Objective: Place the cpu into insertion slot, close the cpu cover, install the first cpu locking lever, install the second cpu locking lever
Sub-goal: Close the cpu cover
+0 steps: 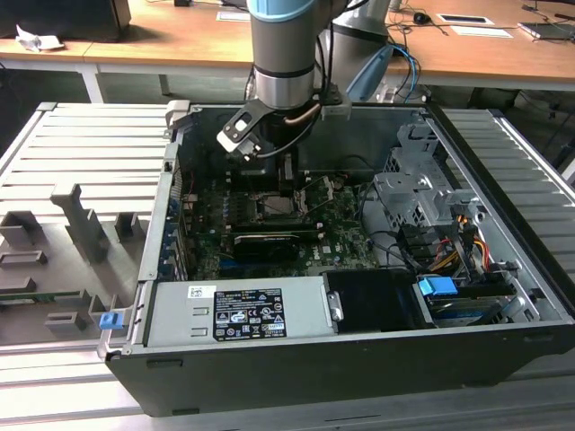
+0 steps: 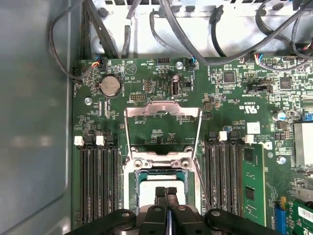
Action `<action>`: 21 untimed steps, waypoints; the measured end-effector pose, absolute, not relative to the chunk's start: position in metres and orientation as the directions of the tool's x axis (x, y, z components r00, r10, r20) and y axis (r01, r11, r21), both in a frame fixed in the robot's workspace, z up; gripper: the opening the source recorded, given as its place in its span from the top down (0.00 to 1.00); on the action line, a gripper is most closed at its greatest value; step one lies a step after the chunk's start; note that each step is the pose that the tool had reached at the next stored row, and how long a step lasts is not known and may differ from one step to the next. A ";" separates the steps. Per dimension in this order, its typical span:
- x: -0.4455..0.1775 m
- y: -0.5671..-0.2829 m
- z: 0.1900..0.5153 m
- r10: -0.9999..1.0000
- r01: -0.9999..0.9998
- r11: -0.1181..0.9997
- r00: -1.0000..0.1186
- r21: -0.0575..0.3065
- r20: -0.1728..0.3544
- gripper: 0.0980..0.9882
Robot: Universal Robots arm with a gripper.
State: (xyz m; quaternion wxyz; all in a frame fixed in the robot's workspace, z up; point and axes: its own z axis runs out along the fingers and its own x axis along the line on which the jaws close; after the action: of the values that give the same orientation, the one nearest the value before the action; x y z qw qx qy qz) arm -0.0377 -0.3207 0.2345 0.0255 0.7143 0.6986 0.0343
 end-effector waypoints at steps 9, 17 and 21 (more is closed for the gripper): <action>-0.038 -0.320 0.252 1.000 0.996 -0.022 0.022 0.084 0.008 0.99; -0.020 -0.321 0.254 1.000 0.997 -0.022 0.022 0.074 0.008 0.99; -0.019 -0.320 0.261 1.000 0.998 -0.022 0.022 0.062 0.007 0.99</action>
State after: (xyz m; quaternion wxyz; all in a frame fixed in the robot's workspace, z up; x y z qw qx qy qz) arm -0.0186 -0.3204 0.2611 0.0195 0.7145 0.6989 0.0243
